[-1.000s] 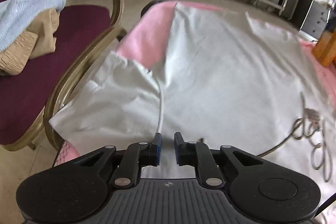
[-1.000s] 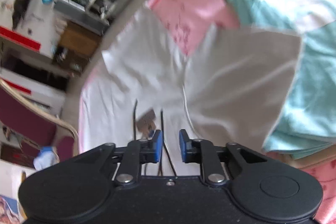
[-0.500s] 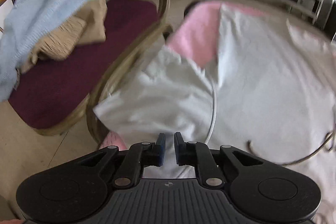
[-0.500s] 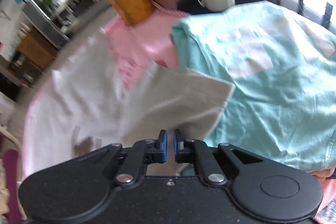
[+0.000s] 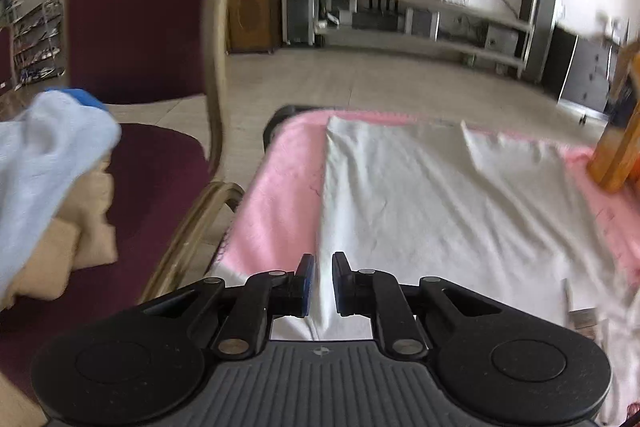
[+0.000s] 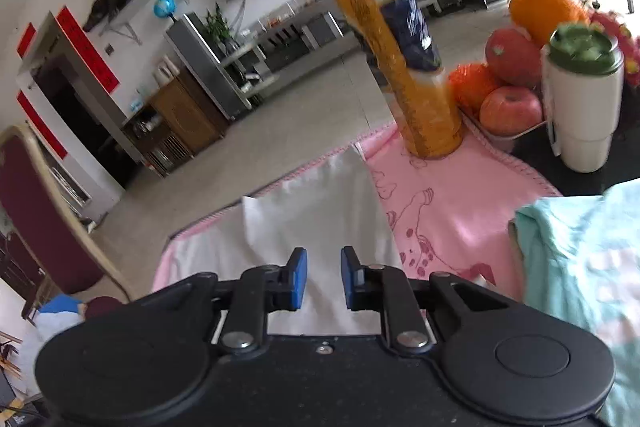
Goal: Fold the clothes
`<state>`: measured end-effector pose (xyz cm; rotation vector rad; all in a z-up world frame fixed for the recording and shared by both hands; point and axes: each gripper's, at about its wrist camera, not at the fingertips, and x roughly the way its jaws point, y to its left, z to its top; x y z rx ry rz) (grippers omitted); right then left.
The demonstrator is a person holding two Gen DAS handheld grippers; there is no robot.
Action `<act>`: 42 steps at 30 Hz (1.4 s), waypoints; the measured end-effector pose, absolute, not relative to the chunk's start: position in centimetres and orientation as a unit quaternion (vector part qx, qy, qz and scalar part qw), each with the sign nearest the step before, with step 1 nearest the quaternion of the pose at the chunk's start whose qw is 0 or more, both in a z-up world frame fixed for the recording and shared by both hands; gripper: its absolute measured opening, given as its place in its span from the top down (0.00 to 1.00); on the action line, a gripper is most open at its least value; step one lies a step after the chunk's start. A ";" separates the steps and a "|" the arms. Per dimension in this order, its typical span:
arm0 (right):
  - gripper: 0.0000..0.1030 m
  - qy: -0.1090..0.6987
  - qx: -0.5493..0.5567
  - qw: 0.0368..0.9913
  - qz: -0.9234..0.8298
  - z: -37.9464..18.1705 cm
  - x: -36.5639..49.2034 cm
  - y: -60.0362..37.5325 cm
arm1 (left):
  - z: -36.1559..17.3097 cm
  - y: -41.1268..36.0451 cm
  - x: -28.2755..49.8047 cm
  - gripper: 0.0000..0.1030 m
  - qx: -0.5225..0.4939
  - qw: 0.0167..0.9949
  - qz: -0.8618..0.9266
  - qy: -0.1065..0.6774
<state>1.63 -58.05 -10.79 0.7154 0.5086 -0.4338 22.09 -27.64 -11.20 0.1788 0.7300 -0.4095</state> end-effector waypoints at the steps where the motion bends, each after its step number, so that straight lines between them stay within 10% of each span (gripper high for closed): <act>1: 0.82 0.248 0.346 0.880 -0.211 -11.6 2.2 -58.6 | -11.9 -28.4 22.9 0.88 0.089 0.906 -0.201 0.363; 28: 0.98 0.341 0.252 0.854 -0.303 -20.8 10.3 -61.8 | -17.7 -34.2 30.4 0.85 0.158 0.889 -0.147 0.403; 42: 0.74 0.272 0.251 0.894 -0.251 -13.9 13.6 -61.5 | -14.6 -36.7 33.7 0.80 0.108 0.903 -0.183 0.372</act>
